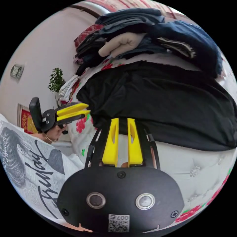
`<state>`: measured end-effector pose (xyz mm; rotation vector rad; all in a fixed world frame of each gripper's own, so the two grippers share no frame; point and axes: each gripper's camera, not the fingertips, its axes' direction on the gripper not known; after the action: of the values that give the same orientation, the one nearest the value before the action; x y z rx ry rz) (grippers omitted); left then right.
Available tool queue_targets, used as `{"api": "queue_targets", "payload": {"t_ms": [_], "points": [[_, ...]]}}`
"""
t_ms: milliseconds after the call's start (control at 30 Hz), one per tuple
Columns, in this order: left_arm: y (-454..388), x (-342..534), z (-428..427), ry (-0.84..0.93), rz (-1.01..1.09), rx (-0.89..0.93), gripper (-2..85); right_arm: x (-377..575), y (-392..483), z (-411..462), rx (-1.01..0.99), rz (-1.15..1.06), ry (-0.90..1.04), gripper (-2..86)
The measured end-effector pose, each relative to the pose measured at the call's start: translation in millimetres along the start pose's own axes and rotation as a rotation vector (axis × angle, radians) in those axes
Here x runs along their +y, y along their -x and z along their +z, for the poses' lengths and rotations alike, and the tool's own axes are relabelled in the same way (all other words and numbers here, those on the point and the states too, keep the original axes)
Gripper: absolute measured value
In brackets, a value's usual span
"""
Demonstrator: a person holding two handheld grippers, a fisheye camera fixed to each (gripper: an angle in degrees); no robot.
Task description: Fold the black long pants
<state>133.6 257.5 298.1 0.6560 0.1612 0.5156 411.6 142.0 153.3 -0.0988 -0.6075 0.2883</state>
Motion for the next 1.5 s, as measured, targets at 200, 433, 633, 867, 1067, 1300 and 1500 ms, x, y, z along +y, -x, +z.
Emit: {"api": "queue_targets", "payload": {"t_ms": [200, 433, 633, 867, 1067, 1300, 1500], "points": [[-13, -18, 44, 0.159, 0.07, -0.059, -0.8, 44, -113, -119, 0.289, 0.487, -0.337, 6.7], [-5, -22, 5, 0.085, 0.099, -0.095, -0.9, 84, -208, -164, 0.298, 0.858, -0.448, 4.9], [-25, -19, -18, 0.064, 0.236, -0.185, -1.0, 85, -208, -172, 0.366, 0.7, -0.389, 0.3], [-48, -11, -3, 0.136, 0.368, -0.16, -1.0, 141, -229, -198, 0.297, 0.719, -0.465, 0.1], [-67, -3, 45, 0.283, 0.458, -0.205, -1.0, 194, -255, -191, 0.096, 0.803, -0.563, 4.3], [-22, -11, 43, 0.284, 0.287, -0.086, -0.5, 242, -261, -174, -0.099, 0.905, -0.739, 10.2], [31, -14, 34, 0.325, 0.097, 0.101, 7.1, 222, -268, -170, -0.098, 0.949, -0.778, 6.8]]}}
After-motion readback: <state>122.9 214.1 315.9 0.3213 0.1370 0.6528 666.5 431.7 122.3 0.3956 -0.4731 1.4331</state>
